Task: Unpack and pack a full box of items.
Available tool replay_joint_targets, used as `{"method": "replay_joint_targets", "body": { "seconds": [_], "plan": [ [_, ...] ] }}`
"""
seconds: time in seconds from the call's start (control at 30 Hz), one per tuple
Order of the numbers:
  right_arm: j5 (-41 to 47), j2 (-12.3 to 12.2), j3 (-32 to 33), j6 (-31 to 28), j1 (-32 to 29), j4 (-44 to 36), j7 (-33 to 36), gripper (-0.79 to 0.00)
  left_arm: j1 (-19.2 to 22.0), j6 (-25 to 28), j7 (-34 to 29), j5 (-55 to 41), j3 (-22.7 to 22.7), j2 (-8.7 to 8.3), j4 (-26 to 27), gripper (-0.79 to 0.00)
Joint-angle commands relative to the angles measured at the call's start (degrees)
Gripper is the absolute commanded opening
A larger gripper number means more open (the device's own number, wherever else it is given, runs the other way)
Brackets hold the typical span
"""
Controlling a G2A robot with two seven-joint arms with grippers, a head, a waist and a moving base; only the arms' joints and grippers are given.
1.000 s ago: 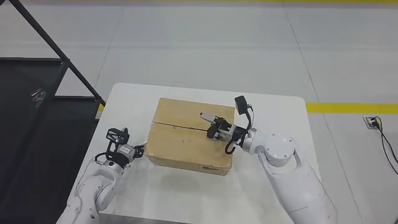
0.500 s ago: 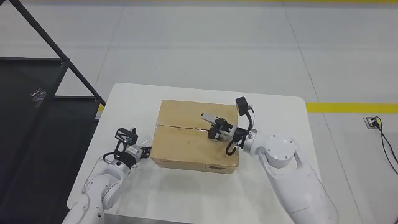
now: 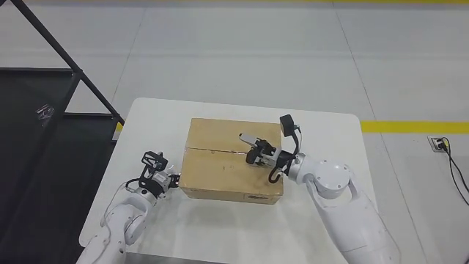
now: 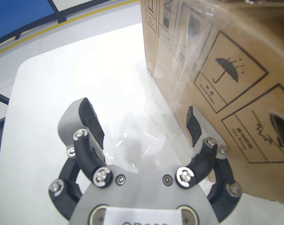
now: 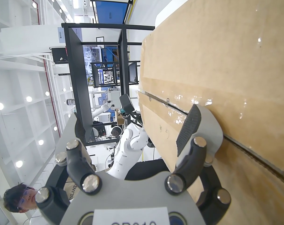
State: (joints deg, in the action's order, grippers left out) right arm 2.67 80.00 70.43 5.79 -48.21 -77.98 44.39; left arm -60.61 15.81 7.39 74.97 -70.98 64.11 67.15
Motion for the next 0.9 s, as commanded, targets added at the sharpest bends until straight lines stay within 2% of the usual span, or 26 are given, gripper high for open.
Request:
{"method": "replay_joint_targets", "body": {
  "seconds": [0.0,0.17,0.43,0.7,0.87],
  "plan": [
    [0.3,0.0,-0.1,0.0,0.2,0.2,0.0,0.000,0.3,-0.6,-0.4,0.8,0.3,0.11,-0.6,0.000],
    [0.5,-0.2,-0.4,-0.1,0.5,0.5,-0.1,0.000,1.4,-2.5,-0.4,2.6,1.7,0.61,-2.4,0.000],
    [1.0,-0.4,-0.7,0.0,1.0,1.1,-0.1,0.000,4.2,-8.8,1.3,3.1,3.2,1.86,-7.2,0.000],
    [1.5,-0.5,-1.5,0.1,2.1,2.2,-0.1,0.000,4.7,-11.5,2.6,3.5,0.2,1.60,-8.3,0.000],
    [1.8,-0.5,-1.9,0.0,2.7,2.8,-0.2,0.000,3.6,-10.0,0.6,5.1,-1.8,0.92,-7.7,0.000]
  ]
}}
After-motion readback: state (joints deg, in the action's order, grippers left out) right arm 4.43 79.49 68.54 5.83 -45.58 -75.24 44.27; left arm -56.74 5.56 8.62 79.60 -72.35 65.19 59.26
